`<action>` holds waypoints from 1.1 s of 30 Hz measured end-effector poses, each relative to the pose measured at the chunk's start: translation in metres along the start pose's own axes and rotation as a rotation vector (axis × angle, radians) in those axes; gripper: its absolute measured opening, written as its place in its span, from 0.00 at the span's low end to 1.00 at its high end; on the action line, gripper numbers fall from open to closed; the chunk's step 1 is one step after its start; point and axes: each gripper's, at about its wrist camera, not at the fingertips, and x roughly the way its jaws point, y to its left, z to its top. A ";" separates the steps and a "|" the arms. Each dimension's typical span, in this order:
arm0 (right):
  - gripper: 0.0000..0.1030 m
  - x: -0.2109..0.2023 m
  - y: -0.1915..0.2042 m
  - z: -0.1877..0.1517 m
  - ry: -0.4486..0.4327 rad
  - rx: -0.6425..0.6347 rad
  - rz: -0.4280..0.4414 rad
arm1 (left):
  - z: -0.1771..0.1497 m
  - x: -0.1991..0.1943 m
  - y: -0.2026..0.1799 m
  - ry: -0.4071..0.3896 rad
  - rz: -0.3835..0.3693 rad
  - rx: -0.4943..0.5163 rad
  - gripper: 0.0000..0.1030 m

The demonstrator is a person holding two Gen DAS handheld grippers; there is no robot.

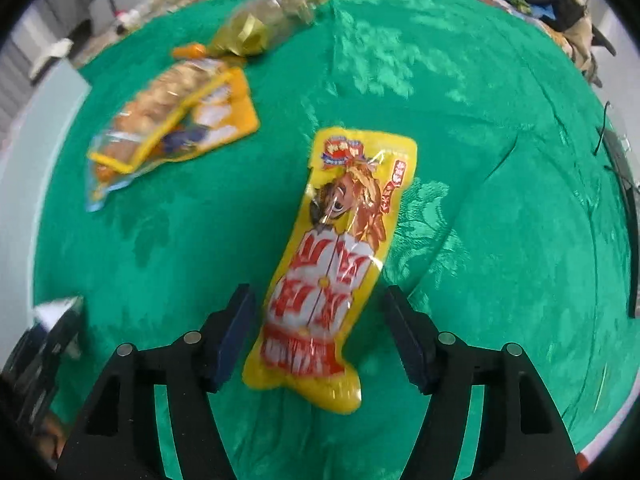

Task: Organize snacks
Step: 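Grasp the white bag with the left tool while the right tool grasps a yellow spicy-strip packet, then carry both held snacks into the white box and open both tools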

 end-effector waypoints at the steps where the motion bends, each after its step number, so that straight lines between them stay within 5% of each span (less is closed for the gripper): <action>1: 0.66 0.003 0.001 0.005 -0.018 -0.008 -0.027 | 0.000 -0.002 -0.001 -0.004 -0.010 0.006 0.44; 4: 0.45 -0.001 0.014 0.004 -0.027 -0.002 -0.031 | 0.000 -0.015 -0.005 -0.031 -0.071 0.024 0.43; 9: 0.45 -0.031 0.011 -0.026 -0.052 0.039 0.154 | 0.003 -0.037 -0.004 -0.059 -0.175 -0.004 0.43; 15: 0.45 -0.097 0.043 -0.040 -0.145 0.011 0.350 | 0.026 -0.107 0.029 -0.136 -0.368 -0.217 0.42; 21: 0.45 -0.179 0.170 -0.022 -0.262 -0.196 0.590 | 0.059 -0.198 0.111 -0.315 -0.221 -0.342 0.43; 24: 0.46 -0.204 0.251 -0.017 -0.272 -0.313 0.693 | 0.066 -0.216 0.162 -0.334 -0.063 -0.406 0.43; 25: 0.47 -0.209 0.280 -0.018 -0.280 -0.351 0.707 | 0.067 -0.219 0.179 -0.333 -0.011 -0.429 0.46; 27: 0.52 -0.210 0.318 -0.017 -0.277 -0.404 0.722 | 0.063 -0.217 0.213 -0.307 0.139 -0.483 0.69; 28: 0.61 -0.208 0.340 -0.020 -0.259 -0.430 0.713 | 0.060 -0.214 0.228 -0.276 0.210 -0.514 0.92; 30: 0.65 -0.201 0.354 -0.015 -0.253 -0.437 0.700 | 0.044 -0.210 0.250 -0.246 0.294 -0.576 0.97; 33: 0.66 -0.190 0.334 -0.021 -0.303 -0.437 0.671 | 0.026 -0.208 0.254 -0.257 0.260 -0.628 0.97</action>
